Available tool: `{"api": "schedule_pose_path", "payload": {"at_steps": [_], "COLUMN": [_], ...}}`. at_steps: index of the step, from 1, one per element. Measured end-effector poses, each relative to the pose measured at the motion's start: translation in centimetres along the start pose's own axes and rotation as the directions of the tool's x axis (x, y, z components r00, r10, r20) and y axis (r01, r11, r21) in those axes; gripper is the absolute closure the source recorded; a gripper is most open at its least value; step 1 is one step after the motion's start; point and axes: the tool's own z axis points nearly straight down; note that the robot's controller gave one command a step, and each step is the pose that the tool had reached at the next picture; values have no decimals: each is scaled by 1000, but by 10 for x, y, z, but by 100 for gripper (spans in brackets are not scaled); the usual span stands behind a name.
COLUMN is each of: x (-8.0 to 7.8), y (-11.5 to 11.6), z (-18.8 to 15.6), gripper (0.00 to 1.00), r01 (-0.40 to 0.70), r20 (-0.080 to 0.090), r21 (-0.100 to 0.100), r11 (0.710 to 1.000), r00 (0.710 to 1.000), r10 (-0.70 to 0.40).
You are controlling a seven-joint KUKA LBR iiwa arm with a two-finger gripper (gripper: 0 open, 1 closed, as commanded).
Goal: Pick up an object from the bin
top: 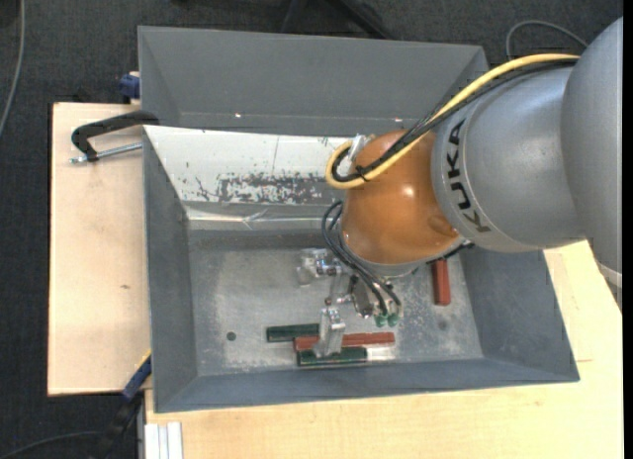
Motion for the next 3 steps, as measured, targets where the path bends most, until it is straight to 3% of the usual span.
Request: {"api": "schedule_pose_path", "payload": {"at_steps": [1, 2, 3], "x": [5, 6, 6], "y": [-16, -21, -21], "z": [45, 59, 57], "gripper": [0, 100, 100], "r01": [-19, -17, -17], "r20": [2, -6, -4], "r21": [-1, -2, -2], "r11": [1000, 1000, 1000], "r00": [1000, 1000, 1000], "r10": [19, 17, 17]}}
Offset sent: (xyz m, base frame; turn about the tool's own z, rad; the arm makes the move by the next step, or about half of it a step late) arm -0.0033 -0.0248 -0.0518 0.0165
